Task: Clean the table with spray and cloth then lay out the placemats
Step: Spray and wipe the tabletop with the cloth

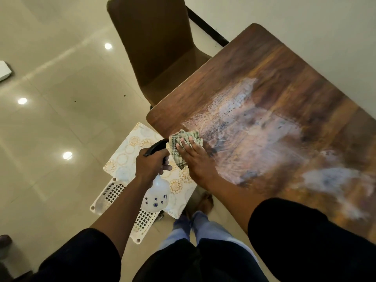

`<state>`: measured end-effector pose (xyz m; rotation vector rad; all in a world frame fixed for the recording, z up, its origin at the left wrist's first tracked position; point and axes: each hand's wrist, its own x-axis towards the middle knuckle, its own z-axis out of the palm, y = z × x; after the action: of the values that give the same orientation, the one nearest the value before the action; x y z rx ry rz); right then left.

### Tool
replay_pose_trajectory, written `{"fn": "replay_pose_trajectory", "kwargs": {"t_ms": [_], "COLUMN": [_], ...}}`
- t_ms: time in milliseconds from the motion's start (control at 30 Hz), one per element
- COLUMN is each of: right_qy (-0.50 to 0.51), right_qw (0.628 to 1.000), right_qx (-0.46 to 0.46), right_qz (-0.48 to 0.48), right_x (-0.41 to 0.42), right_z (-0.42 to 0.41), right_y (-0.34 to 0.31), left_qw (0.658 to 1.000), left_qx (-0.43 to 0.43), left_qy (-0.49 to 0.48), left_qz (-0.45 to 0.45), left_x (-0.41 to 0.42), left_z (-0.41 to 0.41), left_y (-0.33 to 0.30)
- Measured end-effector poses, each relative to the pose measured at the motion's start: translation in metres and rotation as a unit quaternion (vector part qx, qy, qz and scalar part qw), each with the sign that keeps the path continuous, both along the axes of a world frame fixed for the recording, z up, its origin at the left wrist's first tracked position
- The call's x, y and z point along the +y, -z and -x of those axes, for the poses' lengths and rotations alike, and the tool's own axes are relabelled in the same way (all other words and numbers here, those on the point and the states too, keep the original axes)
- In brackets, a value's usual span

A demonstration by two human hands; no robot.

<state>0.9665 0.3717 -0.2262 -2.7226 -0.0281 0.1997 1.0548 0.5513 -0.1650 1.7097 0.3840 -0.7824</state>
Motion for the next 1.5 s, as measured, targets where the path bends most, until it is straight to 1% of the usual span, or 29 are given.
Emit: {"fn": "replay_pose_trajectory", "kwargs": {"t_ms": [100,233,333,433,533,633,733,867,967,1067,1167,1233,1400,1500], "right_qy": [0.036,0.071,0.154,0.246,0.293,0.332,0.300,0.209,0.149,0.118,0.108,0.095,0.141,0.157], "right_qw": [0.999,0.996,0.985,0.966,0.950,0.939,0.953,0.978,0.988,0.993,0.993,0.994,0.989,0.986], "right_qx": [0.006,0.045,0.061,0.066,0.096,0.091,0.052,0.005,-0.007,-0.001,-0.037,-0.044,-0.034,-0.025], "right_qz": [-0.006,0.027,0.048,0.053,0.045,0.025,0.008,-0.012,-0.024,-0.027,-0.011,0.002,0.031,0.046], "right_x": [-0.019,-0.046,-0.065,-0.076,-0.072,-0.055,-0.032,-0.008,-0.003,-0.006,-0.013,-0.020,-0.035,-0.049], "right_z": [0.049,0.108,0.148,0.185,0.196,0.186,0.169,0.129,0.098,0.096,0.121,0.152,0.250,0.300], "right_y": [0.003,-0.006,-0.013,-0.014,-0.015,-0.017,-0.017,-0.006,-0.007,-0.004,0.001,0.006,0.010,0.004], "left_qw": [1.000,0.999,0.997,0.993,0.990,0.986,0.985,0.987,0.984,0.983,0.984,0.984,0.981,0.980], "left_qx": [0.009,0.007,-0.011,-0.028,-0.008,0.002,-0.011,-0.045,-0.064,-0.075,-0.074,-0.070,-0.045,-0.046], "left_qy": [0.026,0.052,0.075,0.098,0.131,0.159,0.153,0.128,0.134,0.133,0.109,0.108,0.164,0.157], "left_qz": [0.005,-0.001,-0.024,-0.060,-0.052,-0.055,-0.072,-0.088,-0.093,-0.104,-0.120,-0.123,-0.094,-0.115], "left_x": [-0.013,-0.028,-0.040,-0.051,-0.060,-0.070,-0.074,-0.071,-0.073,-0.073,-0.075,-0.079,-0.094,-0.098], "left_z": [0.007,0.018,0.026,0.031,0.036,0.042,0.051,0.056,0.061,0.068,0.077,0.088,0.128,0.156], "left_y": [0.001,0.004,0.006,0.010,0.011,0.008,0.005,0.006,0.005,0.008,0.010,0.012,0.003,0.005]}}
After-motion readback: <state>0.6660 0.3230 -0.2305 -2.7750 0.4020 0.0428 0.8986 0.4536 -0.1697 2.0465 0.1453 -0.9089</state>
